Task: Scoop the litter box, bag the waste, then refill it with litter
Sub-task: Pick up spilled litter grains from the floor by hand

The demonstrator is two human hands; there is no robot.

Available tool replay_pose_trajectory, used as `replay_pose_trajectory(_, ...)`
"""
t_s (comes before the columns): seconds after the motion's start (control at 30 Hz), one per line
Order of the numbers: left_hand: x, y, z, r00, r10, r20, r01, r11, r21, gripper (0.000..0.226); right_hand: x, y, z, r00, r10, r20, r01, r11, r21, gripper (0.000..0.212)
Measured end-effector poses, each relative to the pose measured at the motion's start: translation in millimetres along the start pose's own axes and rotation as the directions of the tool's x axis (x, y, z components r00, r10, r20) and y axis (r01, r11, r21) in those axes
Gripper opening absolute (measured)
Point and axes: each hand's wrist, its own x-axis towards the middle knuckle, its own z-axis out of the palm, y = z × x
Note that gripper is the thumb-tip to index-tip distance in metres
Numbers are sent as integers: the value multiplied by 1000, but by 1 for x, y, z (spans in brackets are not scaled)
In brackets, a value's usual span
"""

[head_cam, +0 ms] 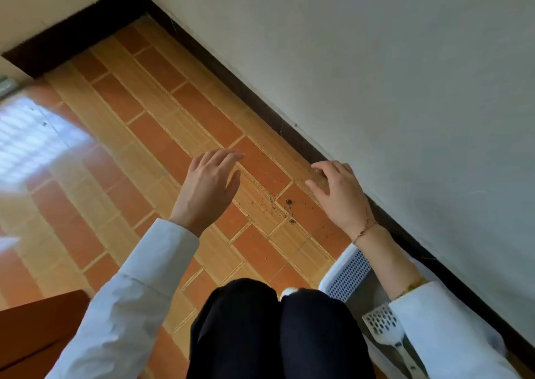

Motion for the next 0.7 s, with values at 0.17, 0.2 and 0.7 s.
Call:
replay_pose_trajectory(0.17, -1, -41, 109, 999, 22, -34, -22, 1000, -6, 31, 29, 55, 109, 999, -32, 20, 32, 998, -47, 36)
replay_pose_trajectory(0.2, -2, -47, 126, 999, 31, -38, -31, 999, -11, 31, 33, 63, 127, 999, -29, 18, 31, 997, -69, 36)
replay_pose_trajectory(0.7, -16, -79, 248, 977, -143, -157, 72, 918, -391, 29, 56, 146, 275, 991, 36, 128, 0, 963, -269, 36)
